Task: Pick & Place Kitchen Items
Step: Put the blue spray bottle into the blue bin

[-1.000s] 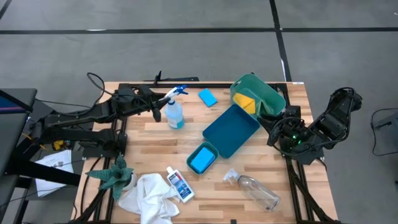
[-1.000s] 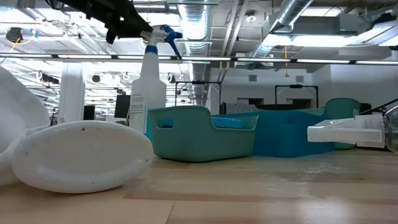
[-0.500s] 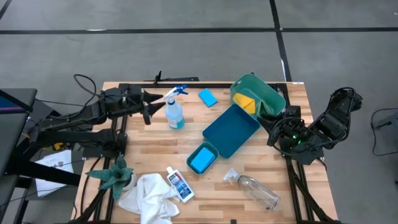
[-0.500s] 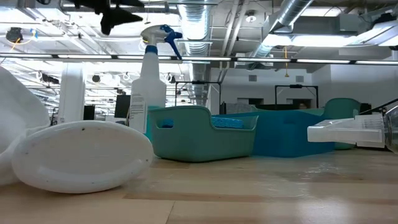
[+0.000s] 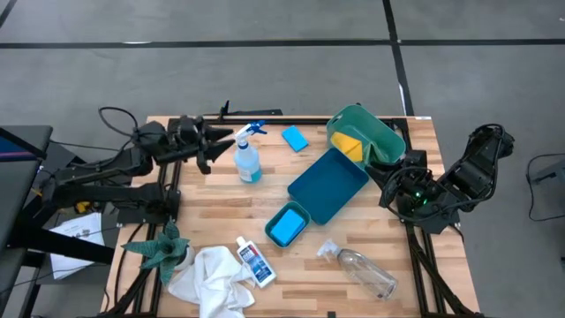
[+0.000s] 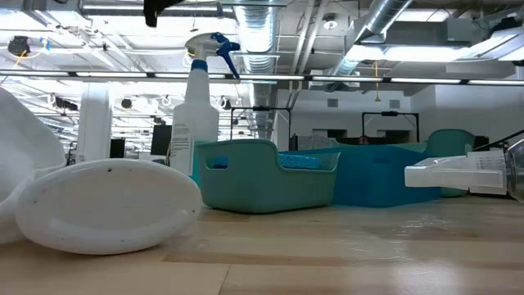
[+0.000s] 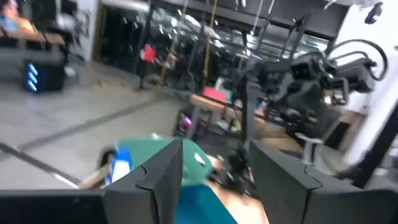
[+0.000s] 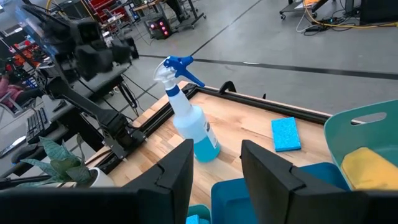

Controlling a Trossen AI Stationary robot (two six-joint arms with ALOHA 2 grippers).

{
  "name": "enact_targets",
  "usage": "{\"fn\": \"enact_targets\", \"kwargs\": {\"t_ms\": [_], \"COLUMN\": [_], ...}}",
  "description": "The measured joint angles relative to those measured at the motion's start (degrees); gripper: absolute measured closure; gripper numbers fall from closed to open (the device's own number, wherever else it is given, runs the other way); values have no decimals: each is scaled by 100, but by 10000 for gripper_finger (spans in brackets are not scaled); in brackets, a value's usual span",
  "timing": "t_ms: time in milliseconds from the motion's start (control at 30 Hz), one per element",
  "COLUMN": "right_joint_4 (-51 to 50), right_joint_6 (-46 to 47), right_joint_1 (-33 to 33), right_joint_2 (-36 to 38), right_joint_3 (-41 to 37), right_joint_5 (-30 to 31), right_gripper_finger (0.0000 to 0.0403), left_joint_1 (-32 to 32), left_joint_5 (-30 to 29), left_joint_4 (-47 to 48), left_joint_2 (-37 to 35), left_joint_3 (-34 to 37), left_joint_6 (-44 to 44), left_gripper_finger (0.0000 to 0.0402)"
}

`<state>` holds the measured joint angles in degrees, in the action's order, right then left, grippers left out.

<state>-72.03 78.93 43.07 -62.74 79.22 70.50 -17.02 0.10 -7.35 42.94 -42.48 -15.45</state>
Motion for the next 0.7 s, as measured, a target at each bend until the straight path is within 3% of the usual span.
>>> {"fn": "enact_targets", "kwargs": {"t_ms": [200,500,700], "right_joint_4": [13,11,11], "right_joint_6": [-76,-155,-198], "right_joint_1": [0,0,2], "right_joint_2": [2,11,11], "right_joint_3": [0,0,0], "right_joint_5": [-2,-1,-2], "right_gripper_finger": [276,276,276], "left_joint_1": [0,-226,-309], "left_joint_5": [-315,-525,-522], "left_joint_4": [1395,5632,6962], "left_joint_2": [723,2737,3612], "left_joint_3": [-1554,-4601,-5552], "left_joint_6": [940,1247,1261], "left_gripper_finger": [220,220,217]}}
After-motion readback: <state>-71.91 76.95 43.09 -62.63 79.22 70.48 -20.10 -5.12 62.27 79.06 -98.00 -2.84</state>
